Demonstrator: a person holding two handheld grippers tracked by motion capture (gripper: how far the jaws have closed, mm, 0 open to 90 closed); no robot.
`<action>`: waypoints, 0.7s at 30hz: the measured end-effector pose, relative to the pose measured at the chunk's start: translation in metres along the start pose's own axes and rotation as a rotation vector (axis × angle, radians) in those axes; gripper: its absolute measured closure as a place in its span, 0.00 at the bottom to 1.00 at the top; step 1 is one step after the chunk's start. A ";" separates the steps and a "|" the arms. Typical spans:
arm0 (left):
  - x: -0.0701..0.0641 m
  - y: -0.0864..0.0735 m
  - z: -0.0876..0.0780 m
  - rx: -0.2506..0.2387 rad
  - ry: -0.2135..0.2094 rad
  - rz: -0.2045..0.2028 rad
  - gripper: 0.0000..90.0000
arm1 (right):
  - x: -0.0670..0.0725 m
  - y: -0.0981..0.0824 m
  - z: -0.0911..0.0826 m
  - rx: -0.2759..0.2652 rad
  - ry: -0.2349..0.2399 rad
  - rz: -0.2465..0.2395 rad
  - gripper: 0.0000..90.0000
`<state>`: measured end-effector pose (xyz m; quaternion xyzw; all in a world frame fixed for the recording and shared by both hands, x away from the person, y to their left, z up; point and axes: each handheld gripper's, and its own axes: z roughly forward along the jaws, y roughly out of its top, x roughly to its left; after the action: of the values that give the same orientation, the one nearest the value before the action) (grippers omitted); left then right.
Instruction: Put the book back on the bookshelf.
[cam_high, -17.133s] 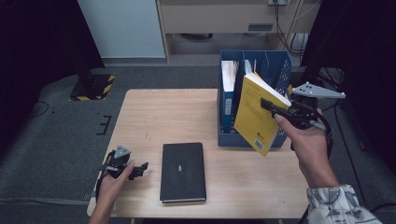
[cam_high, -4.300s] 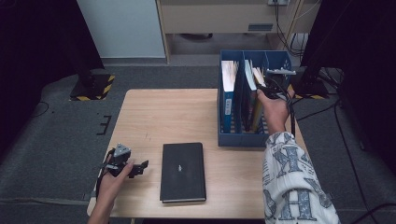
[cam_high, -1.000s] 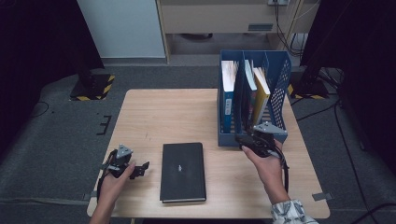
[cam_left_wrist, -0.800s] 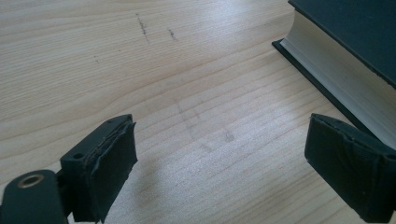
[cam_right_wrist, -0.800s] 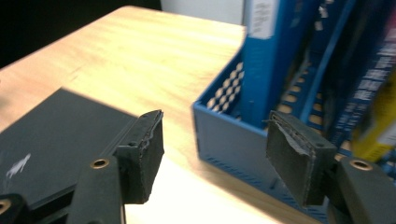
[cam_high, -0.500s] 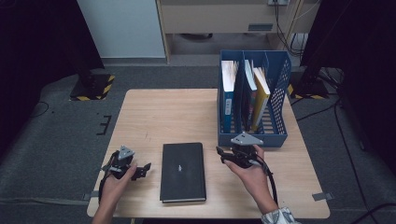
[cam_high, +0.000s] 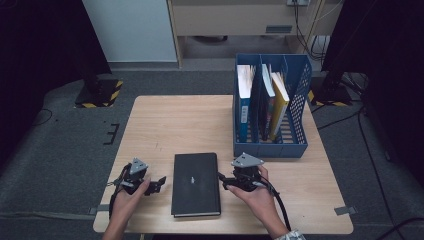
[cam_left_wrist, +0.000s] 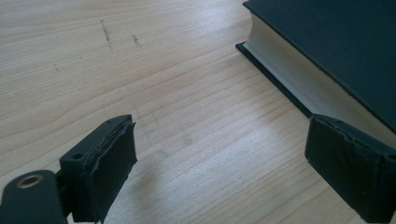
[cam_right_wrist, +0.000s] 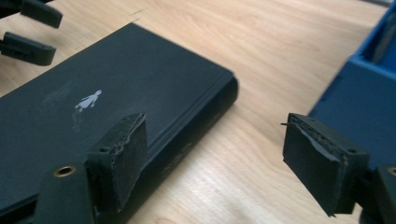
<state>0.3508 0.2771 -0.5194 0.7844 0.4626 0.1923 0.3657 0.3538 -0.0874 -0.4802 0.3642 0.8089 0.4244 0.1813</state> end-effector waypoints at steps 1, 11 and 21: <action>0.000 0.000 0.000 0.000 0.000 0.000 0.09 | 0.000 0.000 0.000 0.000 0.000 0.000 0.24; -0.007 0.001 0.001 -0.022 -0.040 -0.002 0.09 | 0.013 -0.005 0.010 0.028 0.054 -0.018 0.18; -0.021 0.005 0.001 -0.022 -0.084 0.037 0.10 | 0.025 -0.008 0.019 0.050 0.131 -0.031 0.13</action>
<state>0.3438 0.2567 -0.5150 0.7961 0.4302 0.1711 0.3898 0.3450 -0.0612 -0.4973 0.3274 0.8350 0.4240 0.1254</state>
